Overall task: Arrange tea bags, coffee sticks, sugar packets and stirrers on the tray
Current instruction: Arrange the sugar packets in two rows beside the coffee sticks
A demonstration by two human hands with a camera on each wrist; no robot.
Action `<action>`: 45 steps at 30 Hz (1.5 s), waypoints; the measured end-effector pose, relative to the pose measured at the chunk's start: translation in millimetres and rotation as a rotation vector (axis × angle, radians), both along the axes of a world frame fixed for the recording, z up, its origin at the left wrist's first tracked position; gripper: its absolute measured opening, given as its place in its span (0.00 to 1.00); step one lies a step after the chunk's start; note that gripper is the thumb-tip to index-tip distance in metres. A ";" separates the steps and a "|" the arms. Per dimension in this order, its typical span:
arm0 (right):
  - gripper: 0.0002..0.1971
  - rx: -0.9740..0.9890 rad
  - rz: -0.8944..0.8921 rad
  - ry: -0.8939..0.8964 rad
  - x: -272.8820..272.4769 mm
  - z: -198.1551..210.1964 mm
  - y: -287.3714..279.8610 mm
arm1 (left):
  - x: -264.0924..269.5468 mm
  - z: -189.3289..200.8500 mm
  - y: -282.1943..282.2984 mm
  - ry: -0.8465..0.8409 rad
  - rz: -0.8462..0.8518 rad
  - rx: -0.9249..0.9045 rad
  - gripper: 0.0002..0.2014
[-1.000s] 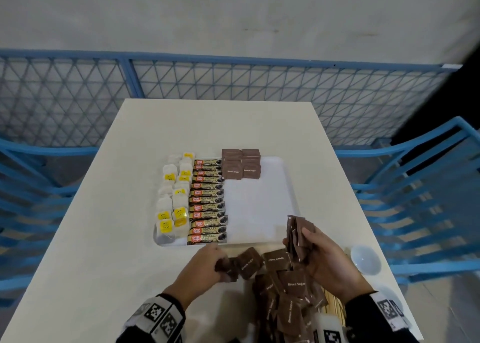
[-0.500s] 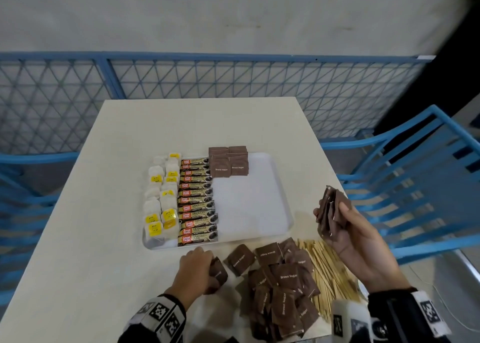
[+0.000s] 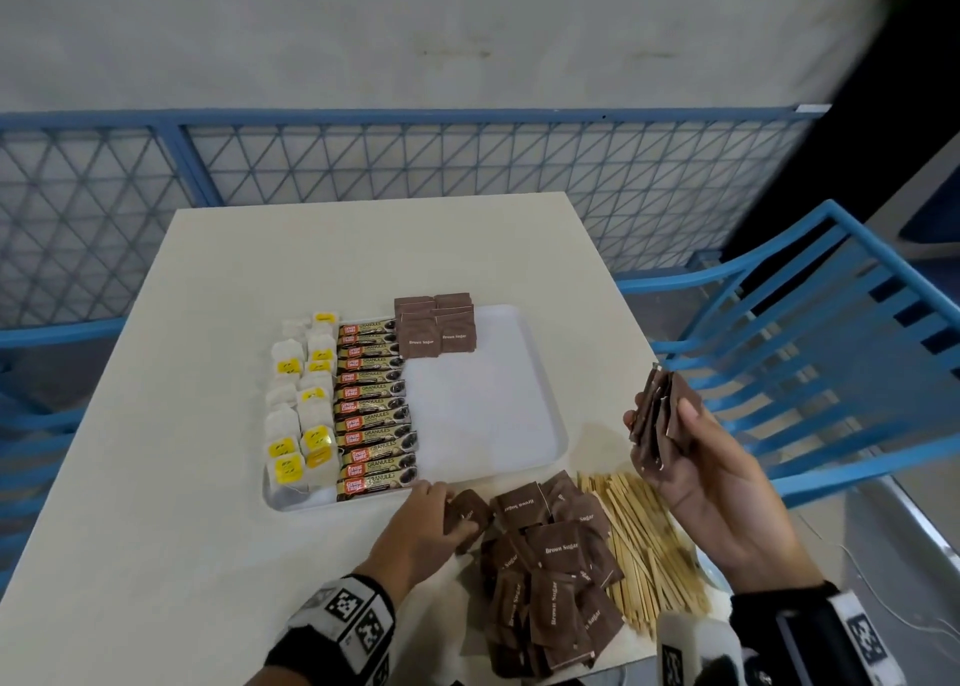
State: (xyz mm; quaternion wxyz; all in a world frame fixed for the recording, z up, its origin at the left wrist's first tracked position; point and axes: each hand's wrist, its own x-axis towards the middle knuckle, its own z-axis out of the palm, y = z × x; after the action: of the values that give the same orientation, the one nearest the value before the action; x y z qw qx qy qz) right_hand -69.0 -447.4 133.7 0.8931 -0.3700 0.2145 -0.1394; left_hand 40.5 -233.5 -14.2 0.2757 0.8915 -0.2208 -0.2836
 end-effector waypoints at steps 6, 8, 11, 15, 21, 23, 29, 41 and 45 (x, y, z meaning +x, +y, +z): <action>0.15 0.012 0.016 0.007 -2.4 -1.9 2.9 | -6.3 -6.8 -7.6 -0.111 0.011 0.102 0.16; 0.17 0.019 0.024 0.023 -1.1 -4.3 4.3 | -3.8 -5.6 -5.5 -0.041 0.032 0.082 0.11; 0.20 -0.007 0.049 0.064 3.0 -8.9 8.7 | -1.2 -3.3 1.0 0.032 0.054 0.028 0.04; 0.21 -0.117 0.139 0.155 10.5 -15.1 23.0 | 4.9 15.9 6.6 0.468 0.448 -0.330 0.04; 0.12 -0.249 0.300 0.176 35.4 -22.4 47.5 | 16.7 71.0 3.8 1.016 0.627 -0.942 0.12; 0.12 -0.342 0.358 0.176 46.5 -25.7 57.2 | 19.6 82.5 0.5 1.019 0.593 -0.970 0.16; 0.12 -0.974 0.445 0.168 66.8 -44.4 83.3 | 21.7 99.4 -1.3 1.061 0.517 -0.930 0.20; 0.20 -1.336 0.502 0.237 12.6 -62.0 47.2 | 9.5 87.7 16.1 0.883 0.429 -0.792 0.24; 0.10 -1.602 0.278 0.348 -38.3 -94.7 8.2 | 10.4 83.7 22.6 0.756 0.478 -0.747 0.23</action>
State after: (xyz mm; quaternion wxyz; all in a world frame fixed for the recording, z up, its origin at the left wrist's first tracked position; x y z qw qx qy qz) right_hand -107.3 -439.2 39.0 0.3224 -0.9332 0.1376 -0.0791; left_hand 51.0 -210.9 69.5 0.6874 0.5958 0.0154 -0.4151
